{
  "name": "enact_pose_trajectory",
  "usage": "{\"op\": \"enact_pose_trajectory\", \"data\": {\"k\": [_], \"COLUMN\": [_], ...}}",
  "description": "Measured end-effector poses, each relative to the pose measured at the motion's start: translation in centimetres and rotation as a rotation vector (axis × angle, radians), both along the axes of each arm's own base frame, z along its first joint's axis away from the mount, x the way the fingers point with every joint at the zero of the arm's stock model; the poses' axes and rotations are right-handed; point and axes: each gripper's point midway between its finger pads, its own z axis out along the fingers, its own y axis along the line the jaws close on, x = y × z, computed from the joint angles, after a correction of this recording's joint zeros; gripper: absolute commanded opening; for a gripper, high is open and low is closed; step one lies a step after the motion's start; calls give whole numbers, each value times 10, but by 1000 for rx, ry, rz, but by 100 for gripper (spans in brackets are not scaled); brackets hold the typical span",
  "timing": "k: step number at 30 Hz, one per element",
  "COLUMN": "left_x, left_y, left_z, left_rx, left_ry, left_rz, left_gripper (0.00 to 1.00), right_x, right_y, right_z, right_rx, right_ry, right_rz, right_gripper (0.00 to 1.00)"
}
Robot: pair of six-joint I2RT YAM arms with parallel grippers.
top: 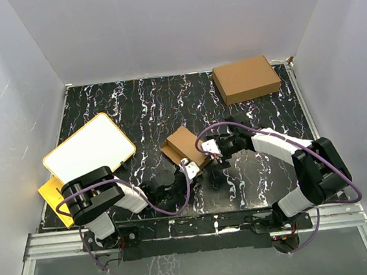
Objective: Fold the paper box
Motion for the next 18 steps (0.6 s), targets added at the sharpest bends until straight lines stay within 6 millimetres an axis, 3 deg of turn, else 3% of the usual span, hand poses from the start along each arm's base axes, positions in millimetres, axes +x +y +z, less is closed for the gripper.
{"op": "enact_pose_trajectory", "data": {"k": [8,18], "left_x": [5,8], "left_y": [-2,-2], "left_z": [-1,0], "left_rx": [-6,-18], "left_ry": [11,23], "left_rz": [31,54], "left_gripper": [30,14], "right_x": [1,1], "right_y": [2,2], "right_z": [1,1], "right_rx": [5,4], "right_ry": [-2,-1], "right_rz": [-3,-2], "right_gripper": [76,75]}}
